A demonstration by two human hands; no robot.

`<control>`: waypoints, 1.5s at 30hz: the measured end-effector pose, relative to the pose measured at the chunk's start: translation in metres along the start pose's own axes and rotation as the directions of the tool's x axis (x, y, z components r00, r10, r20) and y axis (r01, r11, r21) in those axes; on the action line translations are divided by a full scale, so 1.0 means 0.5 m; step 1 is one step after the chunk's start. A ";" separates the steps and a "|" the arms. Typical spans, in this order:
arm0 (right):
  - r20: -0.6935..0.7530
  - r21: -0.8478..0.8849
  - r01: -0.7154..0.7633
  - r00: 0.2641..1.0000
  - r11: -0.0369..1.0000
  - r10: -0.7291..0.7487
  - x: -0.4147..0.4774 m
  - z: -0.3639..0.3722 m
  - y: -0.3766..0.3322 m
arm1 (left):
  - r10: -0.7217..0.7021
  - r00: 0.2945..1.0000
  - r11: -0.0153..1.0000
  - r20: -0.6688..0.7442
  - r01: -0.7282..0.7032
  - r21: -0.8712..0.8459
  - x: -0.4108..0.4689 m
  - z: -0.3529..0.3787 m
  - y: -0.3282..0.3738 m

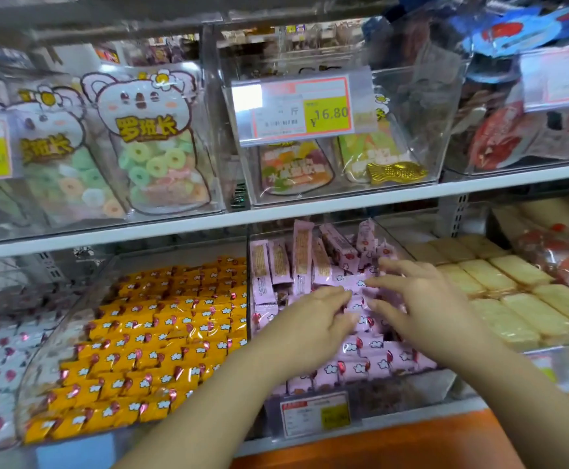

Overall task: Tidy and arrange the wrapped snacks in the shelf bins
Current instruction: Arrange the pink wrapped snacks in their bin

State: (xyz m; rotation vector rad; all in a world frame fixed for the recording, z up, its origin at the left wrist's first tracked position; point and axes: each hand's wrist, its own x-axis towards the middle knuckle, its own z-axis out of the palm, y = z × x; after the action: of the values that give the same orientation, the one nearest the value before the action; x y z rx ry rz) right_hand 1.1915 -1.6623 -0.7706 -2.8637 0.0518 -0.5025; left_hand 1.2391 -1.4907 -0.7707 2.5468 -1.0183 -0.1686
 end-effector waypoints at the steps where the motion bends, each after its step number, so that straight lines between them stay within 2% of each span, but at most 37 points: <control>1: 0.036 -0.009 -0.008 0.999 1.000 0.009 -0.005 0.001 0.007 | -0.016 0.993 0.999 0.114 0.011 0.043 -0.001 0.013 0.009; 3: 0.067 -0.007 -0.018 0.998 1.000 0.019 -0.013 -0.002 0.018 | -0.067 0.977 0.981 0.205 0.027 0.192 -0.001 0.034 0.010; 6: 0.049 0.027 -0.057 0.997 0.998 0.055 -0.020 -0.017 0.031 | -0.071 0.982 0.947 0.177 0.010 0.321 0.002 0.045 -0.003; 9: 0.069 0.082 -0.053 0.996 0.995 0.047 -0.033 -0.029 0.043 | -0.082 0.985 0.931 0.152 0.021 0.364 0.004 0.043 -0.007; 15: 0.033 0.036 0.019 0.999 0.999 -0.021 -0.059 -0.033 0.047 | -0.112 0.988 0.932 0.106 0.068 0.356 0.011 0.041 0.002; 17: -0.032 0.033 0.046 0.998 0.998 -0.045 -0.061 -0.024 0.053 | -0.063 0.998 0.951 0.006 0.058 0.305 0.009 0.044 0.010; 20: -0.145 0.083 0.022 0.989 0.996 -0.010 -0.061 -0.024 0.063 | 0.081 0.981 0.976 -0.176 -0.043 0.213 0.008 0.044 0.023; 22: -0.219 0.123 0.005 0.975 0.992 0.023 -0.060 -0.028 0.063 | 0.107 0.976 0.979 -0.189 -0.071 0.189 0.014 0.042 0.031; 25: -0.289 0.155 0.002 0.956 0.988 0.043 -0.059 -0.023 0.054 | 0.070 0.981 0.983 -0.180 -0.037 0.183 0.024 0.039 0.032; 28: -0.295 0.324 -0.038 0.945 0.945 0.139 -0.060 -0.020 0.045 | 0.072 0.977 0.971 -0.201 -0.023 0.238 0.030 0.040 0.027; 31: -0.259 0.504 -0.097 0.931 0.858 0.257 -0.061 -0.021 0.042 | 0.080 0.971 0.956 -0.225 -0.011 0.293 0.031 0.044 0.021; 35: -0.213 0.700 -0.100 0.916 0.707 0.340 -0.063 -0.029 0.041 | 0.058 0.966 0.962 -0.253 0.013 0.272 0.030 0.050 0.018; 39: -0.150 0.734 -0.098 0.942 0.672 0.301 -0.063 -0.020 0.043 | -0.010 0.972 0.991 -0.236 0.041 0.127 0.021 0.036 0.023; 41: -0.097 0.771 -0.099 0.958 0.630 0.268 -0.062 -0.016 0.035 | -0.085 0.970 0.987 -0.229 0.050 -0.154 0.009 0.017 0.029; 43: -0.043 0.815 -0.100 0.972 0.571 0.233 -0.060 -0.017 0.025 | -0.184 0.961 0.845 -0.207 0.046 -0.533 -0.003 -0.003 0.038; 45: 0.009 0.816 -0.118 0.981 0.566 0.192 -0.058 -0.019 0.016 | -0.283 0.938 0.647 -0.201 0.032 -0.762 -0.005 -0.012 0.037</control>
State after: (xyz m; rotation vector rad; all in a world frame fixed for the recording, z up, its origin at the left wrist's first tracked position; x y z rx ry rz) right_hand 1.1610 -1.6700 -0.7736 -1.8889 0.0648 -0.4445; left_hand 1.2270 -1.4993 -0.7576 1.7950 -0.4420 -0.1890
